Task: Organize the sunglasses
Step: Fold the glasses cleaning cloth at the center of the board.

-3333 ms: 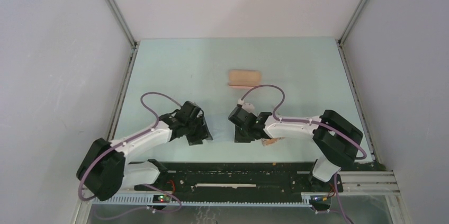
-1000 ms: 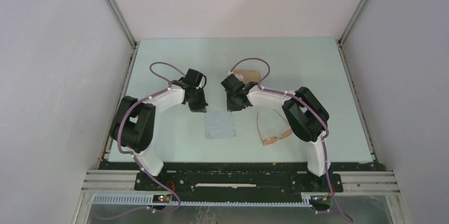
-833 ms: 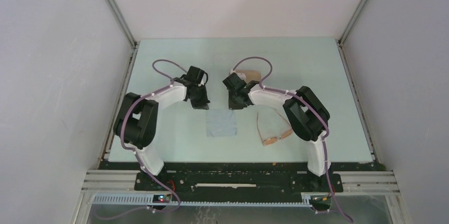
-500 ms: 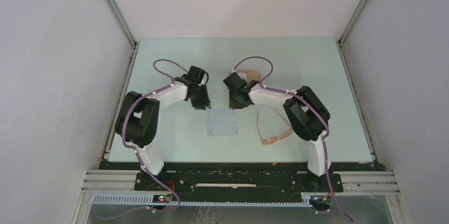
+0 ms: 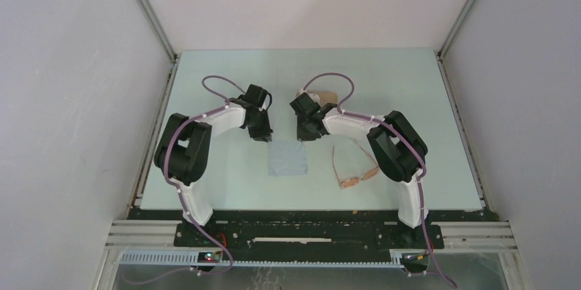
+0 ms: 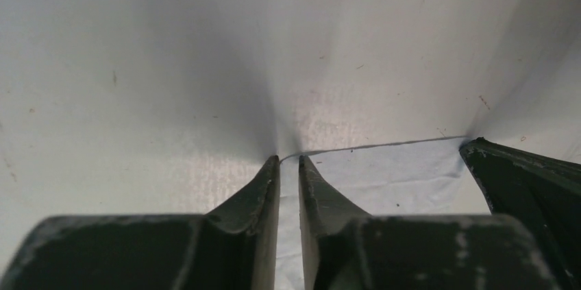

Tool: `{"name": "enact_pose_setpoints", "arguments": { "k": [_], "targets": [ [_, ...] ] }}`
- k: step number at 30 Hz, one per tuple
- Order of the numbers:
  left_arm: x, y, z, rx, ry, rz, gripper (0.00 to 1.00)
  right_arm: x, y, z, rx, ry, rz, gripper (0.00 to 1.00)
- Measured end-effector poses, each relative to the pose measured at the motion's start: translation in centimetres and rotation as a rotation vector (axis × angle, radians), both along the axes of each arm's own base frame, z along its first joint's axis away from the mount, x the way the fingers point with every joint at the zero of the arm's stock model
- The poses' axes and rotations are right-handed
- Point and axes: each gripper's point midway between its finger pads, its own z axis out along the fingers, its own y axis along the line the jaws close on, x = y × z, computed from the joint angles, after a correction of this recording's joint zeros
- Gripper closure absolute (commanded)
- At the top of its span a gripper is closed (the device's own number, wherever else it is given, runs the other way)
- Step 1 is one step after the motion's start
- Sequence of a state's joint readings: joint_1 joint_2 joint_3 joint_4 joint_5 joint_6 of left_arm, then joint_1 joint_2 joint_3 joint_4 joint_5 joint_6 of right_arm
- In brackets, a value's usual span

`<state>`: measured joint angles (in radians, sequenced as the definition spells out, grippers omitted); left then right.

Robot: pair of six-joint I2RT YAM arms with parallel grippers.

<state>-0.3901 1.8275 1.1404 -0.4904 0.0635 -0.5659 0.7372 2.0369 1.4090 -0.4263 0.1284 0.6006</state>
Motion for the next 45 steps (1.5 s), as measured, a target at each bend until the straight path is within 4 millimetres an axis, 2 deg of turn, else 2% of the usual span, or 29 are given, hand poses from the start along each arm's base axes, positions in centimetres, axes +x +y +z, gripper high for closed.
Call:
{"name": "enact_pose_setpoints", "arguments": {
  "k": [4, 5, 18, 27, 28, 30, 31, 32, 33, 35, 38, 45],
  "targets": [
    [0.2, -0.1, -0.1, 0.001, 0.007, -0.001, 0.99, 0.0, 0.0, 0.0, 0.004, 0.004, 0.000, 1.00],
    [0.2, -0.2, -0.1, 0.000, 0.010, -0.002, 1.00, 0.0, -0.1, 0.0, 0.004, 0.004, 0.000, 1.00],
    [-0.2, -0.7, 0.1, -0.011, 0.021, -0.034, 1.00, 0.0, 0.0, 0.2, 0.009, 0.004, 0.000, 1.00],
    [0.4, -1.8, 3.6, -0.079, -0.067, -0.063, 1.00, 0.3, 0.1, 2.8, 0.048, -0.042, -0.005, 1.00],
    [0.5, -1.9, 4.0, -0.084, -0.079, -0.063, 0.99, 0.3, 0.1, 3.1, 0.053, -0.048, -0.005, 1.00],
    [0.7, -2.0, 4.5, -0.091, -0.096, -0.065, 0.69, 0.4, 0.2, 3.3, 0.060, -0.055, -0.006, 1.00],
    [0.8, -2.0, 4.6, -0.090, -0.103, -0.069, 0.57, 0.4, 0.2, 3.3, 0.062, -0.057, -0.005, 1.00],
    [0.8, -2.0, 4.6, -0.087, -0.107, -0.071, 0.49, 0.4, 0.2, 3.2, 0.062, -0.056, -0.005, 1.00],
    [0.8, -1.9, 4.5, -0.076, -0.110, -0.075, 0.47, 0.3, 0.2, 3.1, 0.060, -0.054, -0.005, 1.00],
    [0.7, -1.8, 4.3, -0.052, -0.108, -0.073, 0.48, 0.3, 0.1, 3.0, 0.059, -0.052, -0.005, 1.00],
    [0.4, -1.5, 3.5, -0.001, -0.101, -0.071, 0.55, 0.3, 0.2, 3.1, 0.061, -0.054, -0.005, 1.00],
    [-1.0, -0.6, 0.2, 0.147, -0.034, -0.079, 0.67, 0.3, 0.2, 3.1, 0.063, -0.054, -0.007, 1.00]
  ]
}}
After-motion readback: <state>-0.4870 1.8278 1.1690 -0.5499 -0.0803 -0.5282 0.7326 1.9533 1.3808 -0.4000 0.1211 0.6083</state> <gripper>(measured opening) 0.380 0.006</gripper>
